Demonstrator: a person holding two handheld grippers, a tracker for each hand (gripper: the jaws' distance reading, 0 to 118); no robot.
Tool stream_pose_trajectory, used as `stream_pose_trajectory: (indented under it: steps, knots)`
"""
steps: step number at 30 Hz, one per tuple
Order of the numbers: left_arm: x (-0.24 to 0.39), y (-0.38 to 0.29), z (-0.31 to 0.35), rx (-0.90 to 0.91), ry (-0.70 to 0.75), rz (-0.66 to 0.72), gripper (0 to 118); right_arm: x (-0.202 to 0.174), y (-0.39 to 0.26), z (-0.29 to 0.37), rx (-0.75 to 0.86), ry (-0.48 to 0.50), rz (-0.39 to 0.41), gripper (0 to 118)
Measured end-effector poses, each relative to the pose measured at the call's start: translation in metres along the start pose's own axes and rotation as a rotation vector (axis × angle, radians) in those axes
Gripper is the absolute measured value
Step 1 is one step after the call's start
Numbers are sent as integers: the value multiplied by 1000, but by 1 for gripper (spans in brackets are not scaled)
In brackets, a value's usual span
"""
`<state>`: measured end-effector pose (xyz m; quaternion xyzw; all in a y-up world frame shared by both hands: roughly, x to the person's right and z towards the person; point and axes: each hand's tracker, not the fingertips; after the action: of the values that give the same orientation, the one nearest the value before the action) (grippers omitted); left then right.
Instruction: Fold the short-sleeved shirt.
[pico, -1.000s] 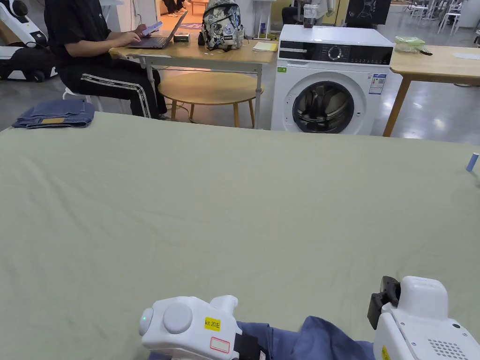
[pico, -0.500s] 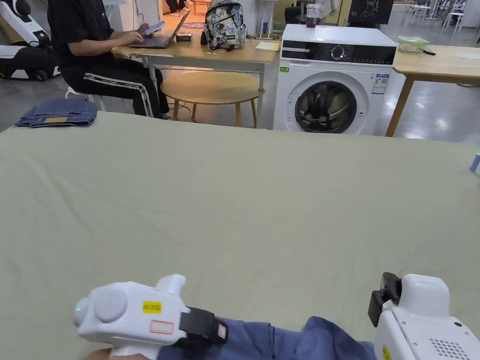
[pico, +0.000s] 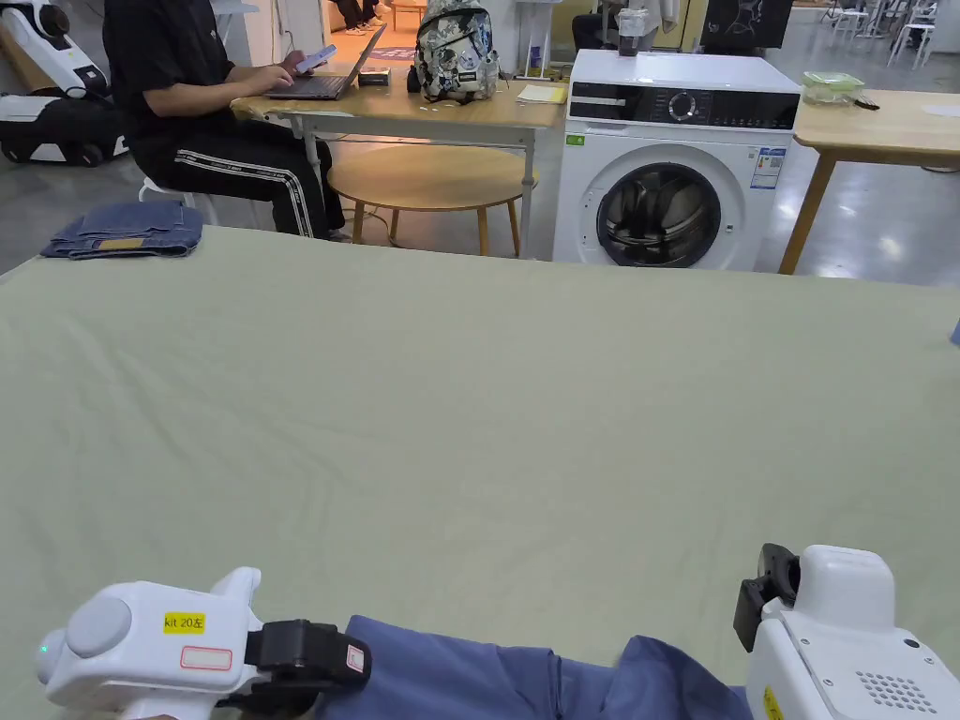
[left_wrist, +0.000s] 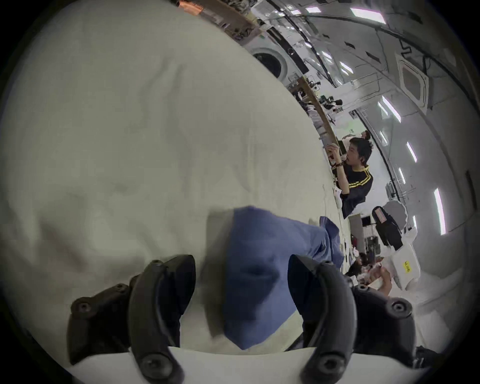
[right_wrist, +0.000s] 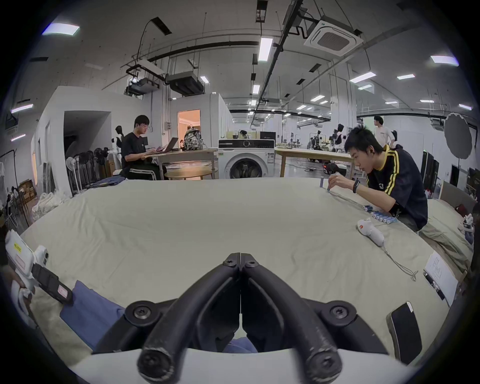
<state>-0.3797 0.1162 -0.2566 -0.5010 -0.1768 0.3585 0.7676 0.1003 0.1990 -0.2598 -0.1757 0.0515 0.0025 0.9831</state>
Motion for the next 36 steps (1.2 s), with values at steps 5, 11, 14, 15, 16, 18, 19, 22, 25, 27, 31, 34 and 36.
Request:
stream_pose_trajectory:
  steps: [5,11,14,15,16,18,19,22,25,27,31,34,36]
  knots:
    - [-1,-11,-6,78,-152,-10,66,1,-2,-2,-14,-3,0,0]
    - [-10,-18,-27,10,-169,42,10,1,-2,-3,-21,-2,-2,0]
    - [-15,-20,-25,21,-229,119,9,0,-2,-3,-21,-1,2,0]
    - [-9,-24,-20,24,-215,93,7,0,-2,-3,-21,-1,4,0]
    - [-5,-24,-17,30,-215,81,6,0,-1,-3,-21,-2,5,0]
    - [1,-23,-11,33,-219,74,5,1,-1,-3,-19,-4,4,0]
    - [1,-20,-11,43,-218,52,5,1,0,-4,-20,-4,4,0]
    - [14,-12,10,69,-206,12,4,2,1,-4,-20,-3,3,0]
    - [21,-2,40,100,-148,-30,4,2,3,-5,-17,0,9,0]
    - [22,6,63,118,-113,-47,4,1,4,-5,-14,3,11,0]
    - [40,11,92,133,-10,-80,4,0,5,-7,-10,11,12,0]
    - [58,13,95,125,41,-102,4,-1,4,-7,-11,16,7,0]
    - [75,12,90,117,48,-101,4,-1,4,-7,-14,18,0,0]
